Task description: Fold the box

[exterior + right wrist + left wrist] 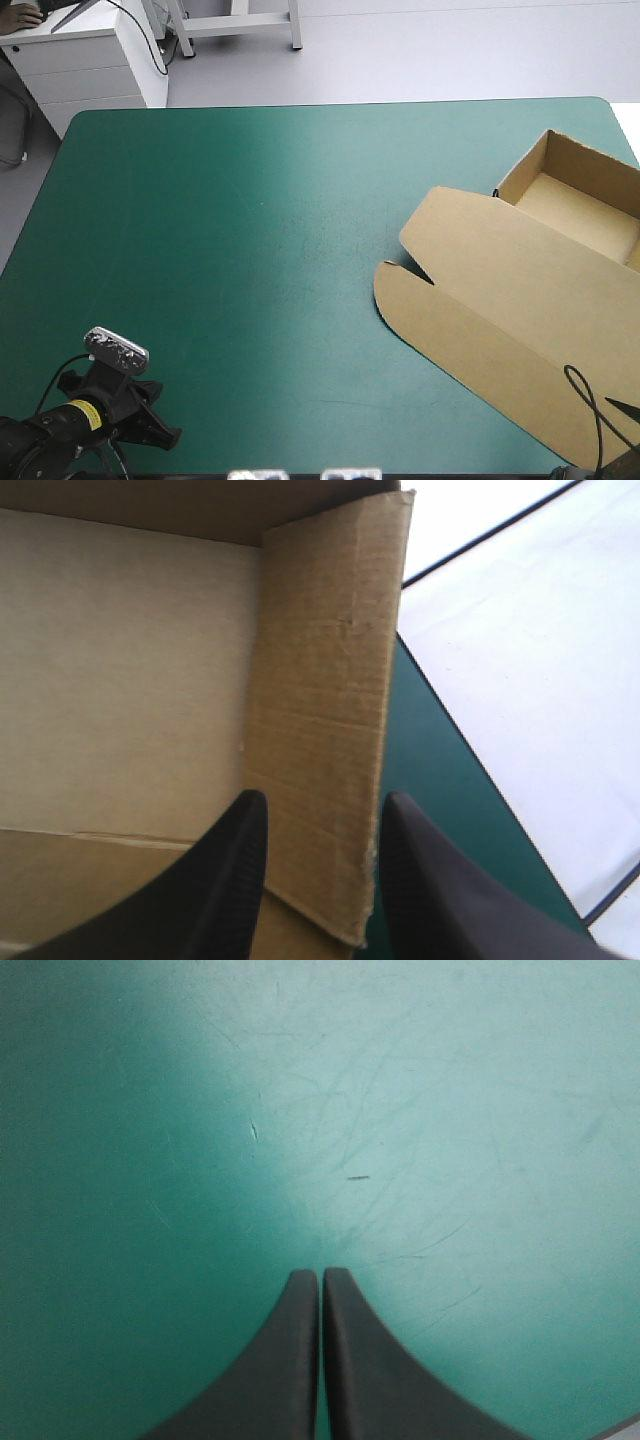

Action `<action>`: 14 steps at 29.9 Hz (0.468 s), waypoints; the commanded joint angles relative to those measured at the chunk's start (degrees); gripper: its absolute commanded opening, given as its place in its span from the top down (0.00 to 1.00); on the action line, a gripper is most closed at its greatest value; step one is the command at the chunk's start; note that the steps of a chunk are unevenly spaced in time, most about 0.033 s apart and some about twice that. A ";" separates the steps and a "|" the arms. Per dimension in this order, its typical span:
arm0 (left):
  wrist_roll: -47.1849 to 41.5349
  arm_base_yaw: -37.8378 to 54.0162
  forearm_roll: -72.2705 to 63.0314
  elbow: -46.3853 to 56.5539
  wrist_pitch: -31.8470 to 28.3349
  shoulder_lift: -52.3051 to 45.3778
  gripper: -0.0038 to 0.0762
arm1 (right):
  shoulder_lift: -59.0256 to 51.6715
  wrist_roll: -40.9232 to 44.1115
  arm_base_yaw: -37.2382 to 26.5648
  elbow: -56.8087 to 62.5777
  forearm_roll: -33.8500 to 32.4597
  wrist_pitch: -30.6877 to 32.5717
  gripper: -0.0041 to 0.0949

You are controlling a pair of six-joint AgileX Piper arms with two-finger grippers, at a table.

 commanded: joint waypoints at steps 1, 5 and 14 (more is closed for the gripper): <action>-0.47 -0.45 -0.41 -1.30 -2.80 0.38 0.96 | -7.19 -2.13 -0.49 -1.46 5.00 0.48 0.63; -0.47 -0.45 -0.41 -1.30 -2.80 0.38 0.96 | -12.78 -5.60 -0.06 -0.63 16.39 0.48 0.93; -0.47 -0.45 -0.41 -1.30 -3.25 0.38 0.96 | -33.78 -9.82 14.60 14.72 16.88 0.48 0.96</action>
